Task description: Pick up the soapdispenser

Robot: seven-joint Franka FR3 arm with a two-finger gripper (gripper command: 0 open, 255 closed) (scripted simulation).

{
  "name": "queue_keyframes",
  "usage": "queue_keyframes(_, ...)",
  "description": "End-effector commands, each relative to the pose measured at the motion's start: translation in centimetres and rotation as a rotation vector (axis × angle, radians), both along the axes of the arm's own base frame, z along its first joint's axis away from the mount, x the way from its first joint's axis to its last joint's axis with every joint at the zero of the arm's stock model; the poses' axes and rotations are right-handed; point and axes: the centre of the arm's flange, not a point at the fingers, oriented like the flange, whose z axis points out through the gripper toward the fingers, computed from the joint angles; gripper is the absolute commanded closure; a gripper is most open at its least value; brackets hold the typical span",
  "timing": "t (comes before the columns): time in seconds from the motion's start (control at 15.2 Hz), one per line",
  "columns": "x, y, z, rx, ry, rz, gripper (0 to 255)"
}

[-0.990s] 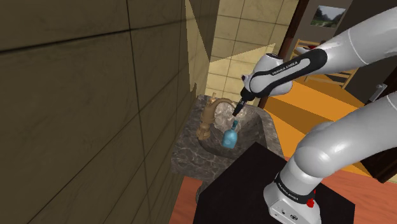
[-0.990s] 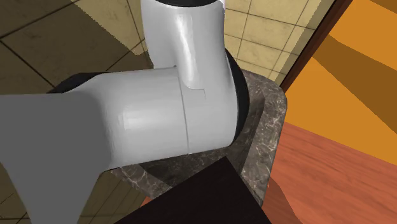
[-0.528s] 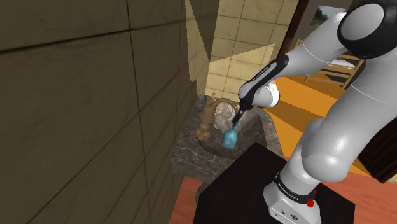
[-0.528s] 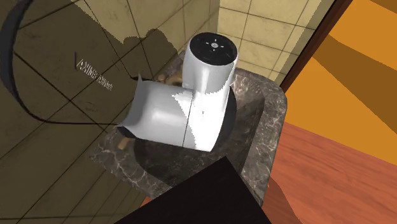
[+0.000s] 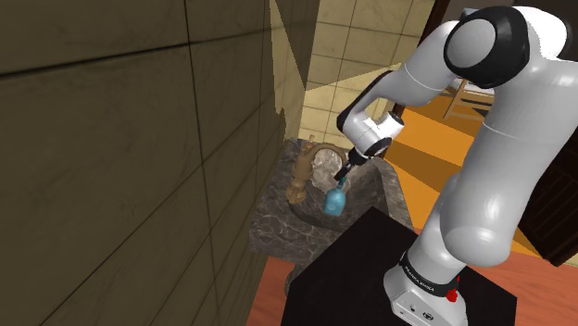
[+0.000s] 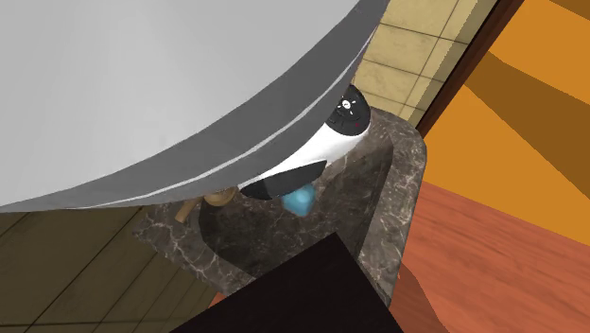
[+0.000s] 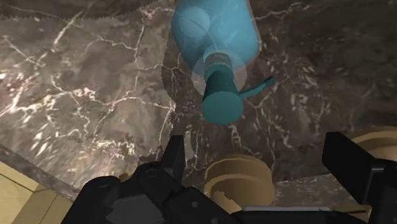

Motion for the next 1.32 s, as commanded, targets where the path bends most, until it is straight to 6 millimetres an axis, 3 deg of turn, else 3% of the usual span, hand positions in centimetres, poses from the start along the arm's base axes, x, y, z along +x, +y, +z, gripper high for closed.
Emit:
queue_keyframes(0.0, 0.4, -0.7, -3.9, -0.078, 0.119, 0.104, 0)
queue_keyframes(0.2, 0.4, -0.7, -4.7, -0.078, 0.119, 0.104, 0)
queue_keyframes(0.26, 0.0, -1.1, -4.1, -0.078, 0.119, 0.103, 255)
queue_keyframes(0.79, -1.0, -1.9, -3.6, -0.076, 0.121, 0.103, 255)
queue_keyframes(0.86, 0.4, -0.7, -4.7, -0.078, 0.119, 0.104, 255)
queue_keyframes(1.25, 0.4, -0.7, -1.6, -0.078, 0.119, 0.104, 255)
